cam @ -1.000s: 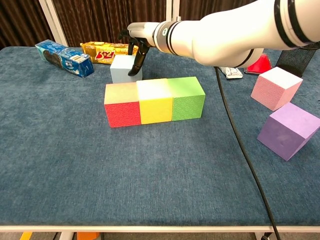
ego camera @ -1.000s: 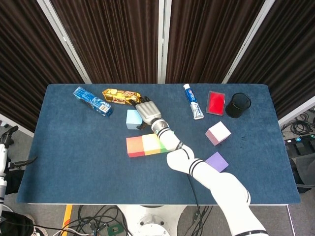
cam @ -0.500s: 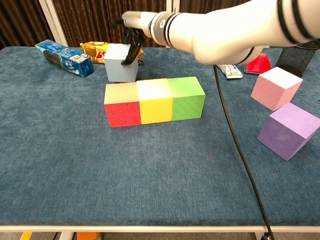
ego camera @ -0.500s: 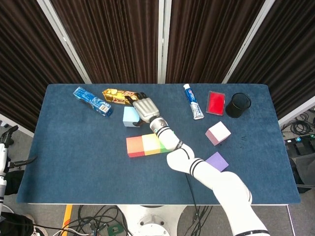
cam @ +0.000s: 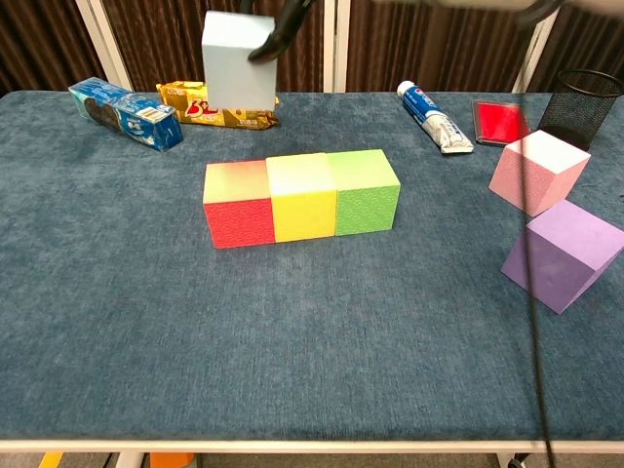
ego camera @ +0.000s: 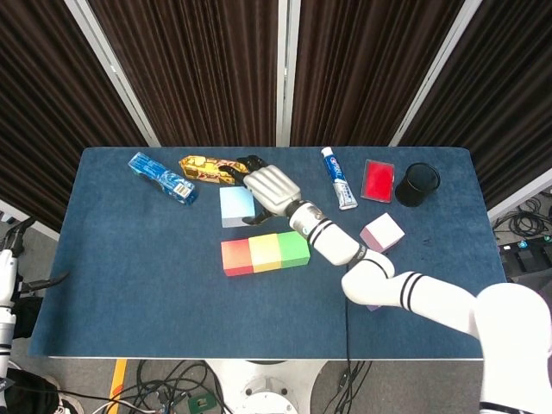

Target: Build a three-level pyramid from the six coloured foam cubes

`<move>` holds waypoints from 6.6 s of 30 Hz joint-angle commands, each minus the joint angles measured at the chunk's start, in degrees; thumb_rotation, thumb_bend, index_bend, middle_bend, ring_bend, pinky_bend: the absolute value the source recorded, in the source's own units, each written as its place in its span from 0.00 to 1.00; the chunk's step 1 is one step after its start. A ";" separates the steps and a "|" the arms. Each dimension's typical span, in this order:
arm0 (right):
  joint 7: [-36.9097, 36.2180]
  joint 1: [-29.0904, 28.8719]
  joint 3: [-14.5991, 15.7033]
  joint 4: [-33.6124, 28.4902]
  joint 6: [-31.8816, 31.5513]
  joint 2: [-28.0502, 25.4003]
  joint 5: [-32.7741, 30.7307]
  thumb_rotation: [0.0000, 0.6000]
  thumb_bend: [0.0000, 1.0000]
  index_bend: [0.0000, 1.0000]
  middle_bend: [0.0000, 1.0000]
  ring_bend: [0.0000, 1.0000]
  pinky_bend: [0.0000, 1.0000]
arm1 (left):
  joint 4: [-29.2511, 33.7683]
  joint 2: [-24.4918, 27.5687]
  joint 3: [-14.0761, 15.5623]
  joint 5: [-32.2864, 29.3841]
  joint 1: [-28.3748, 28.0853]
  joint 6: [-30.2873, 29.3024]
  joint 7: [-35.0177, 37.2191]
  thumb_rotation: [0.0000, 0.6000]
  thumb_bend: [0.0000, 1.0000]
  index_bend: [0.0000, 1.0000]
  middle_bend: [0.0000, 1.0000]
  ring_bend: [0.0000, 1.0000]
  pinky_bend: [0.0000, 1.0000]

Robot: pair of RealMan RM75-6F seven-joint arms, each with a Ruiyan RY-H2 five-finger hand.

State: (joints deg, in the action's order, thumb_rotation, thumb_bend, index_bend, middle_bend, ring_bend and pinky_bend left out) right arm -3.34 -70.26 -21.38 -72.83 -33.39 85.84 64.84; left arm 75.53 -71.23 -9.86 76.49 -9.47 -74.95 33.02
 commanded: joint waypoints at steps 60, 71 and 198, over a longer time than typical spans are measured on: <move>-2.95 3.75 8.44 -7.88 -3.50 -2.33 9.22 1.00 0.17 0.00 0.45 0.02 0.00 | -2.81 0.40 5.90 8.02 -0.67 -3.24 -2.99 1.00 0.06 0.09 0.11 0.01 0.14; 4.96 4.47 8.49 -11.42 -4.77 -2.15 2.56 1.00 0.17 0.00 0.45 0.02 0.00 | -4.98 0.08 6.68 9.05 -0.61 -3.52 0.26 1.00 0.07 0.09 0.11 0.01 0.14; -0.47 22.64 23.58 8.55 -13.00 -11.46 24.62 1.00 0.09 0.00 0.45 0.02 0.00 | 2.74 -2.84 4.22 5.12 -3.00 -1.43 -8.89 1.00 0.07 0.09 0.11 0.01 0.14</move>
State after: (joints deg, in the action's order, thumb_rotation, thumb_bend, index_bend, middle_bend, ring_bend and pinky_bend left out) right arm -2.98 -47.92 2.26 -64.18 -45.71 74.49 89.06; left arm 78.25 -74.10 -5.62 81.59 -12.47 -76.36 24.16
